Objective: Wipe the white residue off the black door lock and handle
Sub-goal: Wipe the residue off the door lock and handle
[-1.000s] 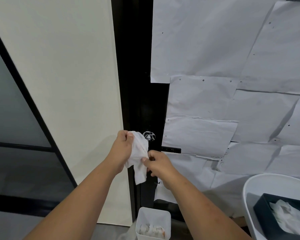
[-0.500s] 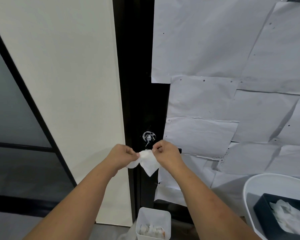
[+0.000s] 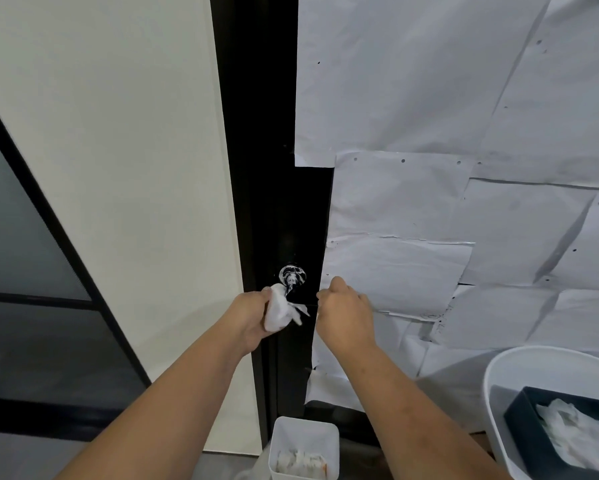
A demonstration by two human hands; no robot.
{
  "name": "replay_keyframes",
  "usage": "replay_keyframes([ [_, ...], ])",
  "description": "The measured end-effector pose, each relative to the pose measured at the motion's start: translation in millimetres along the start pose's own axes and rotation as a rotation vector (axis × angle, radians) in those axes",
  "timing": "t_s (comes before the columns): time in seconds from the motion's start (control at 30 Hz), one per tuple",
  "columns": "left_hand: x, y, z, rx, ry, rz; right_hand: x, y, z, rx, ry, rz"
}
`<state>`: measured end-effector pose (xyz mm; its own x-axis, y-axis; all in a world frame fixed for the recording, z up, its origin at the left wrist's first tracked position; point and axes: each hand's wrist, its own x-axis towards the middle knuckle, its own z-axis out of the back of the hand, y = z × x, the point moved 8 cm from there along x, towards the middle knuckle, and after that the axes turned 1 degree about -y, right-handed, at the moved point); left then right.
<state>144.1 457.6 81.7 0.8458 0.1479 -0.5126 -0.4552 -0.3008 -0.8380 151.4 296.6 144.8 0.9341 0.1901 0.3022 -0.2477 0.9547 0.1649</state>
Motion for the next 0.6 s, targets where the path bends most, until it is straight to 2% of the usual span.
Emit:
replay_keyframes([
  [0.07, -6, -8, -16, -0.086, 0.074, -0.049, 1, 0, 0, 0.005, -0.004, 0.004],
  [0.17, -1, -10, -19, 0.057, 0.073, -0.141, 0, -1, 1, 0.023, -0.009, 0.003],
  [0.3, 9, -9, -14, 0.194, -0.092, -0.239, 2, -1, -1, 0.047, 0.013, -0.009],
  [0.47, 15, -6, -14, 0.155, -0.305, -0.296, 3, -3, -1, 0.063, 0.007, 0.000],
  [0.6, 20, -11, -14, 0.193, -0.397, -0.319, 4, -5, -2, 0.071, -0.004, 0.005],
])
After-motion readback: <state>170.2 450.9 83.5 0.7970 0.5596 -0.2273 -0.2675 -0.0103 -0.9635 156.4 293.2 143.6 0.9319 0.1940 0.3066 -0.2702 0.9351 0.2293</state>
